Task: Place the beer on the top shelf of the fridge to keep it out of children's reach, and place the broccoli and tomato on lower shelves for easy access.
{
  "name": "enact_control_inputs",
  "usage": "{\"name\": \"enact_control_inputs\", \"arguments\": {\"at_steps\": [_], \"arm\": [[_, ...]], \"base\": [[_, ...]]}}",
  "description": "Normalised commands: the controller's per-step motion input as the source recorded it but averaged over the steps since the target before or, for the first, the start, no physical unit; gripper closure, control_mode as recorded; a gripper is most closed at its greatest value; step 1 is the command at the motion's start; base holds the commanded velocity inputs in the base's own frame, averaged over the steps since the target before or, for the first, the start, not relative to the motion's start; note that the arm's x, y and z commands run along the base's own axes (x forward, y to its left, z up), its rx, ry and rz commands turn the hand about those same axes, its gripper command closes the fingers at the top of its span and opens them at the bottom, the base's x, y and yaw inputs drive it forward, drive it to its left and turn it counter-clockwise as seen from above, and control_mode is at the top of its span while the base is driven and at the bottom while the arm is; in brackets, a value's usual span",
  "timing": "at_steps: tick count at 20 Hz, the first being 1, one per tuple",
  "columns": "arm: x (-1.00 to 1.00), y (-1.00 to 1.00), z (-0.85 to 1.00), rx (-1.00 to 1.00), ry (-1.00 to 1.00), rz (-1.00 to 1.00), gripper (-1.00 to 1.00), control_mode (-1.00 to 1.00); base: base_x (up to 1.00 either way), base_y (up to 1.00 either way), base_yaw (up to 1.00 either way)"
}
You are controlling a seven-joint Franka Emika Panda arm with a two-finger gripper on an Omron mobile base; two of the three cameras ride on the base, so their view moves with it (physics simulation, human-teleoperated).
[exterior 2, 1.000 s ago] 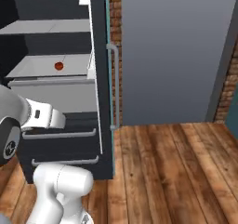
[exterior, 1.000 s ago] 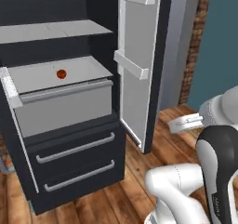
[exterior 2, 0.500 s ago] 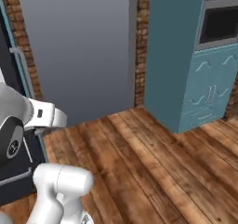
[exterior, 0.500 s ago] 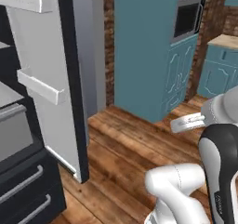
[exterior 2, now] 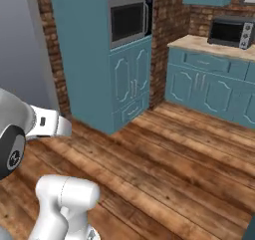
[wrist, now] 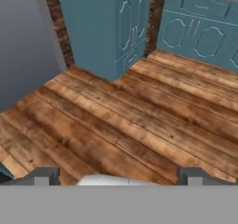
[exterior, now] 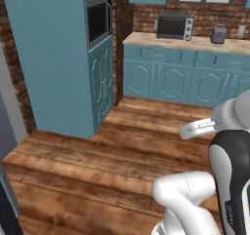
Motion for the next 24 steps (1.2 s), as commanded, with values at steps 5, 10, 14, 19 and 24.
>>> {"name": "enact_control_inputs", "arguments": {"at_steps": [5,10,14,19,24], "arm": [[0.0,0.0,0.0,0.0,0.0,0.0,-1.0,1.0],[0.0,0.0,0.0,0.0,0.0,0.0,-1.0,1.0],[0.0,0.0,0.0,0.0,0.0,0.0,-1.0,1.0],[0.0,0.0,0.0,0.0,0.0,0.0,-1.0,1.0],[0.0,0.0,0.0,0.0,0.0,0.0,-1.0,1.0]], "base": [[0.31,-0.38,-0.65],[0.49,-0.08,-0.52],[0.76,0.01,-0.36],[0.91,0.03,-0.31],[0.81,0.0,-0.38]]}}
